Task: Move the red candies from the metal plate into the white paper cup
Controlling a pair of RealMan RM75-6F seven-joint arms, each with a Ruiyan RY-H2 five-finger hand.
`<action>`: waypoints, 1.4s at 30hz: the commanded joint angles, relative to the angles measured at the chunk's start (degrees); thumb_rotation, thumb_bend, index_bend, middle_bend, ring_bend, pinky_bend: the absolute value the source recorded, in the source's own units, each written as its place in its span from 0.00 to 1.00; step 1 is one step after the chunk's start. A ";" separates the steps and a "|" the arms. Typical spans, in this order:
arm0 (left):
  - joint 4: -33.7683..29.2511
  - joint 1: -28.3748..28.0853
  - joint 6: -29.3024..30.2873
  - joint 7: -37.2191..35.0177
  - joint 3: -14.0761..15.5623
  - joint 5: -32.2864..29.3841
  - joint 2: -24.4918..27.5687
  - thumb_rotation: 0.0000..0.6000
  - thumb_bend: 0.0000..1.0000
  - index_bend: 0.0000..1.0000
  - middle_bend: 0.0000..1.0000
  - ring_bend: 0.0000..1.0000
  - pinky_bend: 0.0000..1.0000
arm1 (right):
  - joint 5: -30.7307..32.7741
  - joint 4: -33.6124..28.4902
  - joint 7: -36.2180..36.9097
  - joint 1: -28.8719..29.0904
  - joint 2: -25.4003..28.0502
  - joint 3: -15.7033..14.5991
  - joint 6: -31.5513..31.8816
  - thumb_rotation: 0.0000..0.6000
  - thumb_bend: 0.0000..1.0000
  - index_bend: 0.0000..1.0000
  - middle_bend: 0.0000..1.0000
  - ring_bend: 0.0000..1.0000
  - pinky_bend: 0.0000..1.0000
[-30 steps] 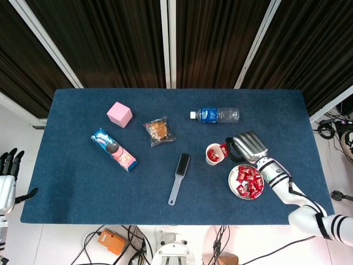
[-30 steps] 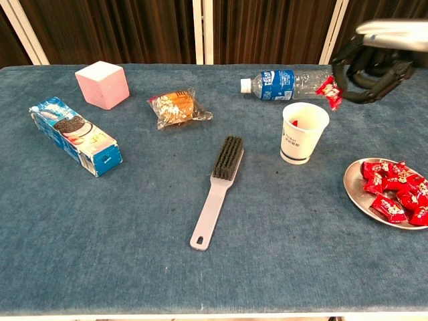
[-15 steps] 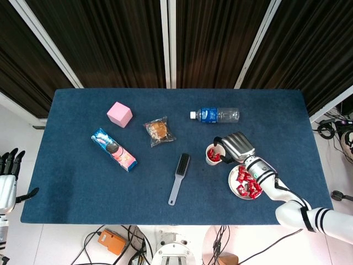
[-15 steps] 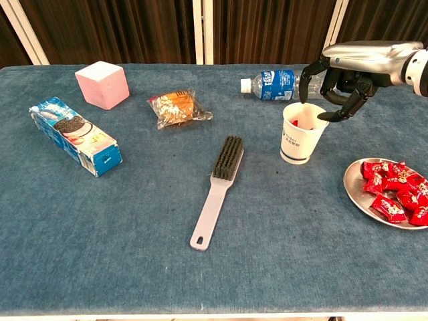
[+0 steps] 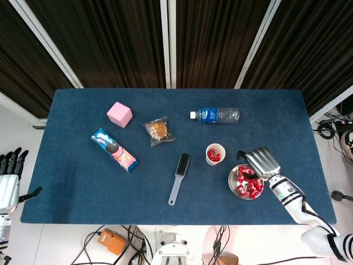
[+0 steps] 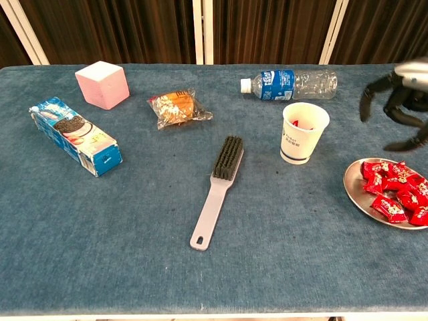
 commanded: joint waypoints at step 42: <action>0.86 0.74 0.43 -1.00 -0.04 -0.57 0.04 1.00 0.00 0.00 0.00 0.00 0.00 | 0.31 -0.56 0.89 2.08 -0.83 4.82 -3.15 1.00 0.51 0.69 0.88 1.00 1.00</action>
